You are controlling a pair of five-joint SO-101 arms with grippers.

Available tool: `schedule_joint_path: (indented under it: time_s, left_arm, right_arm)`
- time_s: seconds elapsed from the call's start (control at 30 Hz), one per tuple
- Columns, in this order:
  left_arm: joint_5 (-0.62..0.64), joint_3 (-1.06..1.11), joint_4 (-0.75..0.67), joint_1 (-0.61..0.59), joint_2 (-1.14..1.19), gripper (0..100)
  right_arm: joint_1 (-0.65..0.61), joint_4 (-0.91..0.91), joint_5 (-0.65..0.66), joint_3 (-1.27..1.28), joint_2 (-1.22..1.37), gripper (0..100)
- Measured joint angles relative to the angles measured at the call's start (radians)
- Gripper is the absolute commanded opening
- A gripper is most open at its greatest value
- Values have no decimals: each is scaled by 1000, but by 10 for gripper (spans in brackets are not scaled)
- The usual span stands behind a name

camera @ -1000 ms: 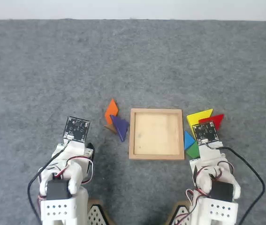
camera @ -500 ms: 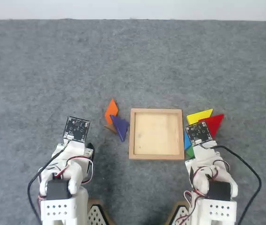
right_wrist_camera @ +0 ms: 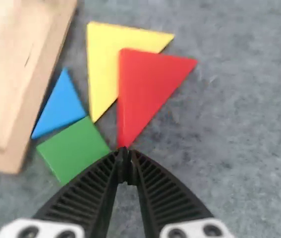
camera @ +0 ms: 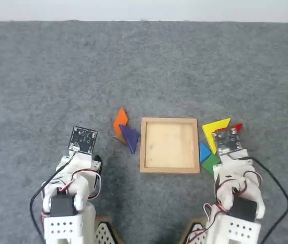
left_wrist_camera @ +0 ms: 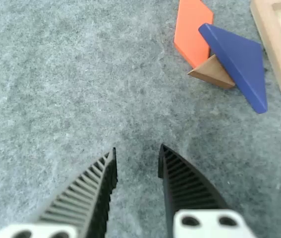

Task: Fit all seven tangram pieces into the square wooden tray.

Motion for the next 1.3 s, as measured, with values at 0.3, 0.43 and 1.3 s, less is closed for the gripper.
schedule_joint_path:
  time_s: [0.3, 0.43, 1.3]
  left_arm:
    - [0, 0, 0, 0, 0, 133]
    - [0, 0, 0, 0, 0, 133]
    - [0, 0, 0, 0, 0, 133]
  right_arm:
    - [-89, 29, -219, -296, 226, 98]
    - [-138, 17, -313, -477, 525, 99]
    - [-150, -75, -821, -1146, 1812, 314]
